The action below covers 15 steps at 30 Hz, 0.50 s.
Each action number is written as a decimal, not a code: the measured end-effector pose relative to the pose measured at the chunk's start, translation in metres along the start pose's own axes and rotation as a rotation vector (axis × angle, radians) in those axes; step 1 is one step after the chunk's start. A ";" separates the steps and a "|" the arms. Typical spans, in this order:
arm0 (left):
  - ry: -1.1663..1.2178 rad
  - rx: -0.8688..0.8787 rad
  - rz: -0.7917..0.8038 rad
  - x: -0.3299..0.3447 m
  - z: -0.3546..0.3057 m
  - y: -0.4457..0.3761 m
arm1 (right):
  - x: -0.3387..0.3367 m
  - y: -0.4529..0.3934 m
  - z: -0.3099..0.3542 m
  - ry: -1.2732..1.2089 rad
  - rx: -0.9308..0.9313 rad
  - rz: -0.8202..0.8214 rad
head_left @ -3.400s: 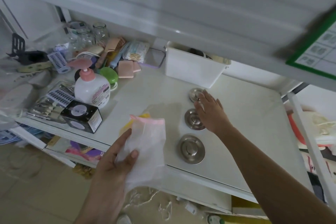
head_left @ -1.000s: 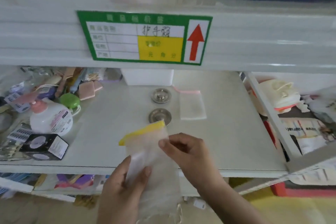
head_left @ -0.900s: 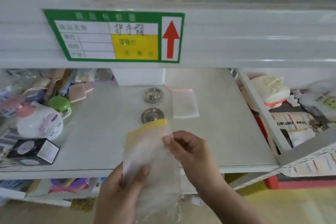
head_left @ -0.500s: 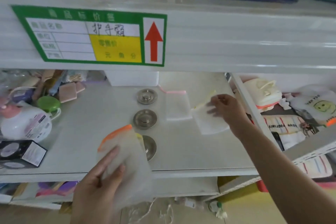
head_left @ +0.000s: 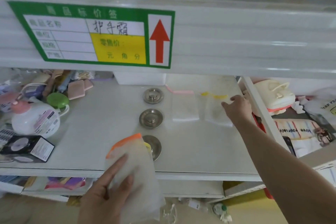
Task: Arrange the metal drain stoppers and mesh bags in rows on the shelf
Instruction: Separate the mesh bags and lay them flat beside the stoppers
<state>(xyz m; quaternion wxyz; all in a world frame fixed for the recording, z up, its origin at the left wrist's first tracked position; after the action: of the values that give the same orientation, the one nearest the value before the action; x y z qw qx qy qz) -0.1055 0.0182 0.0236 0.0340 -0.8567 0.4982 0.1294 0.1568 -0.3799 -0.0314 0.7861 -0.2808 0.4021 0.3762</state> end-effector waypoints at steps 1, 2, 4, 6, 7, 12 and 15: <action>0.041 0.006 0.019 0.003 -0.002 0.000 | -0.007 0.004 0.003 0.049 -0.046 -0.043; 0.077 0.013 0.038 0.005 -0.001 -0.001 | -0.015 0.012 0.010 0.019 -0.087 -0.075; 0.127 0.017 0.058 0.010 0.001 -0.004 | -0.032 0.040 0.029 -0.150 -0.179 -0.080; 0.177 -0.008 0.076 0.016 0.006 -0.005 | -0.043 0.085 0.047 -0.351 -0.216 0.033; 0.196 -0.011 0.105 0.021 0.006 -0.005 | -0.046 0.115 0.055 -0.454 -0.210 0.147; 0.261 0.010 0.237 0.047 -0.004 0.005 | -0.060 0.244 0.078 -0.701 -0.127 0.648; 0.302 -0.031 0.271 0.056 -0.005 0.010 | -0.071 0.253 0.070 -0.843 0.002 0.555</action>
<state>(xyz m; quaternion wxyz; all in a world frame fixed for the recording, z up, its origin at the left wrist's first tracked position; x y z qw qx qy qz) -0.0871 -0.0352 0.0153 -0.0720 -0.7920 0.6062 0.0107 -0.0487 -0.2122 0.0295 0.7508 0.0139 0.1093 0.6513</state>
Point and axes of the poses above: each hand's wrist, its own y-axis away from the middle knuckle, its own x-axis out of the palm, z = x × y, the point moved 6 cm from there along -y, towards the middle knuckle, and after that the axes turned 9 degrees about -z, right-handed, at the moved point
